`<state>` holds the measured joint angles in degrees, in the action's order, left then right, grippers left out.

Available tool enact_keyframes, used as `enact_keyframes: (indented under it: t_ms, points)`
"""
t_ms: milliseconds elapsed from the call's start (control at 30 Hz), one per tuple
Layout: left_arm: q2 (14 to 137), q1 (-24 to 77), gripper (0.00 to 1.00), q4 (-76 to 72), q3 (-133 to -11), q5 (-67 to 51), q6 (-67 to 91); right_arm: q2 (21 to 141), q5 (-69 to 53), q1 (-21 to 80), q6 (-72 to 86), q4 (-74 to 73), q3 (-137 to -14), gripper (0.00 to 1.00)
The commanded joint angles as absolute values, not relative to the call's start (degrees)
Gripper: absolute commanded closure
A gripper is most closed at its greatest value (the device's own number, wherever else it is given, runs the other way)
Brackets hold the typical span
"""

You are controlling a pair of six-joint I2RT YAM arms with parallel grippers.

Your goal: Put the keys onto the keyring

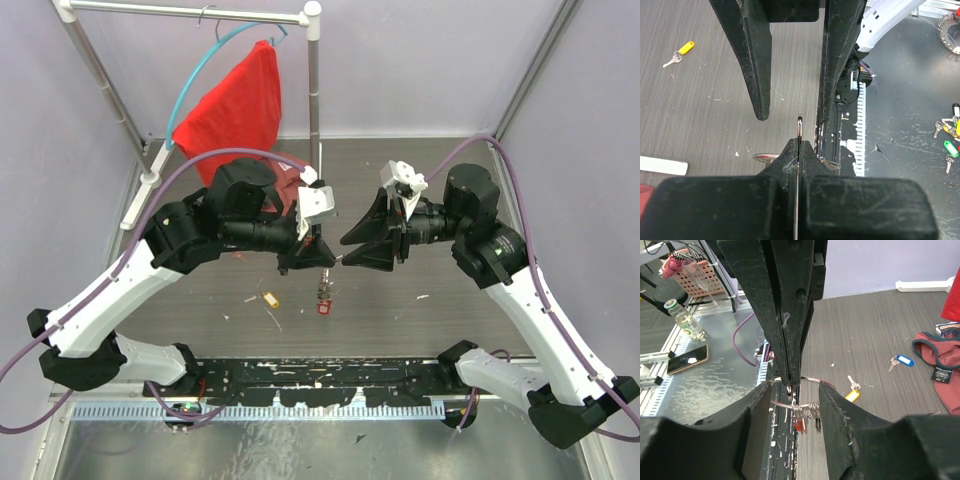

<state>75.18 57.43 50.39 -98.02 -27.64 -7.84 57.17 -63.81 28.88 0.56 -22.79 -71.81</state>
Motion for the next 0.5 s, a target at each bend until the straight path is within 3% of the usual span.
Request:
enact_keyframes:
  t_ms: [0, 333, 467]
  points:
    - [75.08, 57.49, 1.0, 48.91, -100.2, -29.18, -7.67, 57.1, -65.12, 29.59, 1.55, -21.01, -74.39, 0.53]
    - [75.09, 57.48, 1.0, 48.91, -100.63, -29.0, -7.65, 58.09, -65.19, 30.4, -0.27, -23.84, -74.81, 0.58]
    - [75.06, 57.49, 1.0, 48.82, -100.7, -28.85, -7.65, 58.81, -65.46, 30.65, -1.09, -24.8, -75.23, 0.7]
